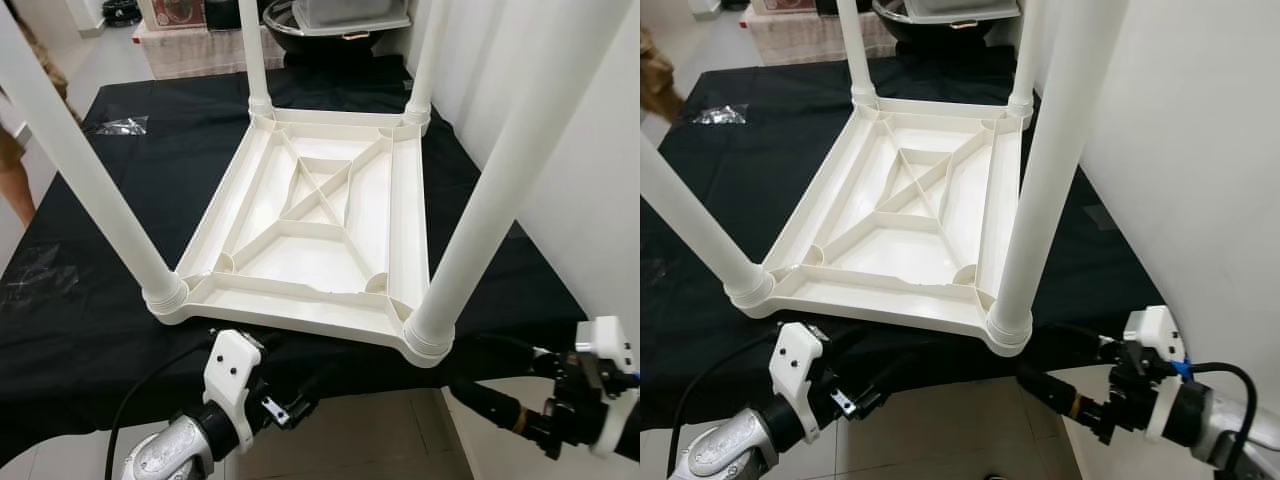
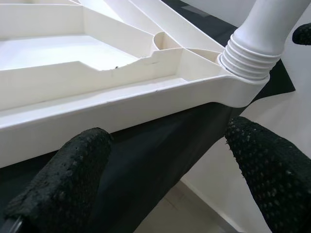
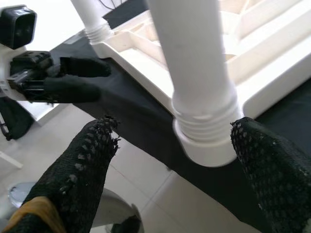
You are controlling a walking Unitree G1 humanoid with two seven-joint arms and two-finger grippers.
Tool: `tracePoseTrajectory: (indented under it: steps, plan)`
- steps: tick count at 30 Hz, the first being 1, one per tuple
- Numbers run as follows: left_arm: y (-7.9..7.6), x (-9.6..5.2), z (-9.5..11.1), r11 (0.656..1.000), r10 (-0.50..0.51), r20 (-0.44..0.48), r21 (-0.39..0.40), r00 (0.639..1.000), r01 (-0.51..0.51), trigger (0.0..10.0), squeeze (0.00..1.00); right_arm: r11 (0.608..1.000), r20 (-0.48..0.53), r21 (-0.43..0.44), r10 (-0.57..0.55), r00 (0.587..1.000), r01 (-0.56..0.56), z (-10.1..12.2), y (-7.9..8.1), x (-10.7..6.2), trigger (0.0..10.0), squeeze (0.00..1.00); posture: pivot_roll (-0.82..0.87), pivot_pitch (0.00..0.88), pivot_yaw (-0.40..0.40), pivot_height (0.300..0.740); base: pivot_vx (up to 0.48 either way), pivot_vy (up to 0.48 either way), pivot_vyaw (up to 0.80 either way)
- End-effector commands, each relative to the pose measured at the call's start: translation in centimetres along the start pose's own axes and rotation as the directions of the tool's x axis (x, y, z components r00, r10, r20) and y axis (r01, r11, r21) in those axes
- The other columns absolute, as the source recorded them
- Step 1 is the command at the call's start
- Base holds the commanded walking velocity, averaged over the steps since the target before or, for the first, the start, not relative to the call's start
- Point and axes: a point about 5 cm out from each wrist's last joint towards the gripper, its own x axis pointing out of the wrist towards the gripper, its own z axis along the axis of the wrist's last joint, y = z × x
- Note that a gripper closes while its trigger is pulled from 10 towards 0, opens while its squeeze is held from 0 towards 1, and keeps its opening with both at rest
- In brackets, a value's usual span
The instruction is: Building children table
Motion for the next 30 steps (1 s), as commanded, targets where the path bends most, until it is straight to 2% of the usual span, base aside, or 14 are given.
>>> tracePoseTrajectory:
  steps: [1, 3, 4, 5, 7, 9, 12, 16, 18, 20, 22, 25, 30]
  plan:
    - [-0.5, -0.2, -0.4, 0.999, -0.031, -0.010, 0.007, 0.999, 0.031, 10.0, 0.00, 0.997, 0.020, -0.046, -0.068, 0.997, 0.069, 0.4, -0.7, -0.3, 10.0, 0.00, -0.07, 0.221, 0.035, 0.740, 0.000, 0.000, 0.00]
    - [-0.5, -0.2, -0.4, 0.999, -0.031, -0.010, 0.007, 0.999, 0.031, 10.0, 0.00, 0.997, 0.020, -0.046, -0.068, 0.997, 0.069, 0.4, -0.7, -0.3, 10.0, 0.00, -0.07, 0.221, 0.035, 0.740, 0.000, 0.000, 0.00]
    - [-0.7, -0.3, -0.4, 0.999, -0.046, -0.007, 0.007, 0.999, 0.046, 10.0, 0.00, 0.991, 0.050, -0.066, -0.112, 0.992, 0.115, 0.8, -1.3, -0.2, 10.0, 0.00, -0.07, 0.223, 0.035, 0.740, 0.000, 0.000, 0.00]
    - [-0.7, -0.3, -0.4, 0.999, -0.046, -0.007, 0.007, 0.999, 0.046, 10.0, 0.00, 0.991, 0.050, -0.066, -0.112, 0.992, 0.115, 0.8, -1.3, -0.2, 10.0, 0.00, -0.07, 0.223, 0.035, 0.740, 0.000, 0.000, 0.00]
    - [-1.2, -0.5, -0.2, 0.995, -0.098, 0.006, 0.006, 0.995, 0.098, 10.0, 0.00, 0.983, 0.117, -0.090, -0.150, 0.982, 0.161, 1.9, -1.8, 0.6, 10.0, 0.00, -0.06, 0.222, 0.034, 0.740, 0.000, 0.000, 0.00]
    - [-1.4, -0.6, -0.2, 0.993, -0.119, 0.010, 0.006, 0.993, 0.119, 10.0, 0.00, 0.982, 0.132, -0.096, -0.150, 0.980, 0.163, 2.1, -1.9, 0.8, 10.0, 0.00, -0.06, 0.222, 0.032, 0.740, 0.000, 0.000, 0.00]
    - [-2.3, -1.0, -0.1, 0.981, -0.192, 0.019, 0.006, 0.981, 0.192, 10.0, 0.00, 0.990, 0.129, -0.104, -0.085, 0.988, 0.099, 2.4, -1.3, 1.3, 10.0, 0.00, -0.06, 0.223, 0.028, 0.740, 0.000, 0.000, 0.00]
    - [-2.6, -1.2, 0.0, 0.975, -0.222, 0.031, 0.020, 0.975, 0.221, 10.0, 0.00, 0.988, 0.127, -0.129, -0.069, 0.989, 0.085, 2.6, -1.4, 2.0, 10.0, 0.00, -0.06, 0.223, 0.026, 0.740, 0.000, 0.000, 0.00]
    - [-2.9, -1.3, 0.4, 0.969, -0.247, 0.041, 0.028, 0.968, 0.246, 10.0, 0.00, 0.989, 0.140, -0.136, -0.031, 0.990, 0.050, 3.0, -1.3, 2.8, 10.0, 0.00, -0.06, 0.221, 0.024, 0.740, 0.000, 0.000, 0.00]
    - [-2.9, -1.3, 0.8, 0.966, -0.256, 0.050, 0.040, 0.965, 0.254, 10.0, 0.00, 0.990, 0.145, -0.144, 0.021, 0.989, 0.000, 3.3, -1.1, 3.5, 10.0, 0.00, -0.06, 0.223, 0.022, 0.740, 0.000, 0.000, 0.00]
    - [-2.9, -1.3, 0.8, 0.966, -0.256, 0.050, 0.040, 0.965, 0.254, 10.0, 0.00, 0.990, 0.145, -0.144, 0.021, 0.989, 0.000, 3.3, -1.1, 3.5, 10.0, 0.00, -0.06, 0.223, 0.022, 0.740, 0.000, 0.000, 0.00]
    - [-2.4, -1.6, 1.7, 0.966, -0.248, 0.059, 0.086, 0.967, 0.243, 10.0, 0.00, 0.982, 0.142, -0.166, 0.113, 0.983, -0.089, 3.8, -0.8, 5.1, 10.0, 0.00, -0.04, 0.223, 0.016, 0.740, 0.000, 0.000, 0.00]
    - [-2.4, -1.7, 1.8, 0.966, -0.245, 0.058, 0.100, 0.968, 0.239, 10.0, 0.00, 0.977, 0.148, -0.174, 0.147, 0.978, -0.121, 4.0, -0.6, 6.2, 10.0, 0.00, -0.03, 0.222, 0.008, 0.740, 0.000, 0.000, 0.00]
